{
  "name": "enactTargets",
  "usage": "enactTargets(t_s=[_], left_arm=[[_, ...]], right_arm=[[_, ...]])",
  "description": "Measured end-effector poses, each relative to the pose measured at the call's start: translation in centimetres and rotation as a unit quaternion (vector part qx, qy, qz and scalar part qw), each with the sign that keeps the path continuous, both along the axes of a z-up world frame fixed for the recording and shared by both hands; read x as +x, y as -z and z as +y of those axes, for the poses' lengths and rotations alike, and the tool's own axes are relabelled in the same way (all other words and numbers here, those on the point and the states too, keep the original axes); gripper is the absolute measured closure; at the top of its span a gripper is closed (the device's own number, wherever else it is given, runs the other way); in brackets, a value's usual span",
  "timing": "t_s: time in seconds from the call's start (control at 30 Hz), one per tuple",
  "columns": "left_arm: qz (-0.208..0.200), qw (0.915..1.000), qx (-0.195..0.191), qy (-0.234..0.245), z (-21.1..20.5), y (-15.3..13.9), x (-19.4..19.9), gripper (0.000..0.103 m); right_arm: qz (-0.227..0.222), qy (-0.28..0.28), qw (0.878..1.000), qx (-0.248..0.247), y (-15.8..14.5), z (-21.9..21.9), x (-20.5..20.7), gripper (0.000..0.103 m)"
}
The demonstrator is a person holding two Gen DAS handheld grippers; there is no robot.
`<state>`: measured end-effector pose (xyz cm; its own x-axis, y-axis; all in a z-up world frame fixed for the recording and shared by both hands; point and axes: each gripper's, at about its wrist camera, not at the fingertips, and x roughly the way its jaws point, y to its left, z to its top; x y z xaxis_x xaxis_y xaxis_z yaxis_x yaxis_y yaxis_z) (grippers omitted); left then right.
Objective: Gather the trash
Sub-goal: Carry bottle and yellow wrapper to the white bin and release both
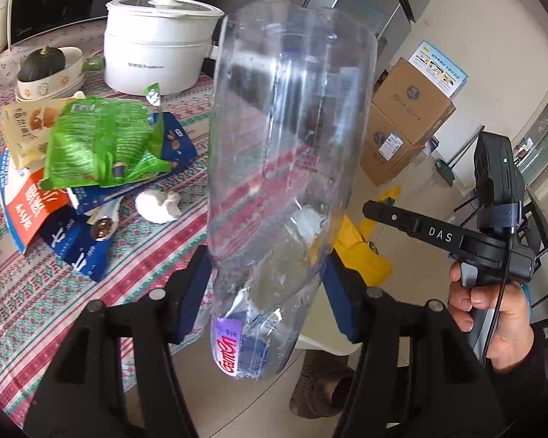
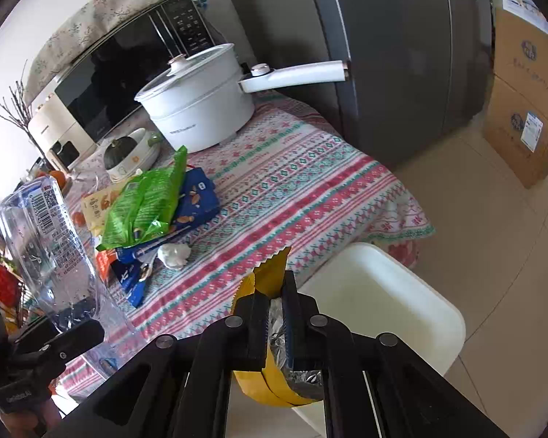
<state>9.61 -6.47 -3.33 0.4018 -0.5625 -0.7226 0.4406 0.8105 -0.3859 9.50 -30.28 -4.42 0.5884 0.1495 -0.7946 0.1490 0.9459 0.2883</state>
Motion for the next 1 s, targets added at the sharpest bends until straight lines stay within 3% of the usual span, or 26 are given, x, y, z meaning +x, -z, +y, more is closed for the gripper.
enactTargets(t_s=[0.43,0.8,1.0], left_arm=[[0.018,0.9971,-0.003,0.074,-10.3,5.0,0.3,0.041],[0.045,0.9923,0.075,0.089,-13.0,9.2,-0.6,0.04],[0.054,0.9896,0.116,0.066,-12.5,9.3,-0.9,0.018]], right_arm=[[0.059,0.062,0.996,-0.009,4.5,-8.1,-2.6,0.096],[0.096,0.074,0.993,-0.012,6.8,-10.4,-3.1,0.095],[0.112,0.074,0.991,-0.017,7.7,-10.4,-2.9,0.095]])
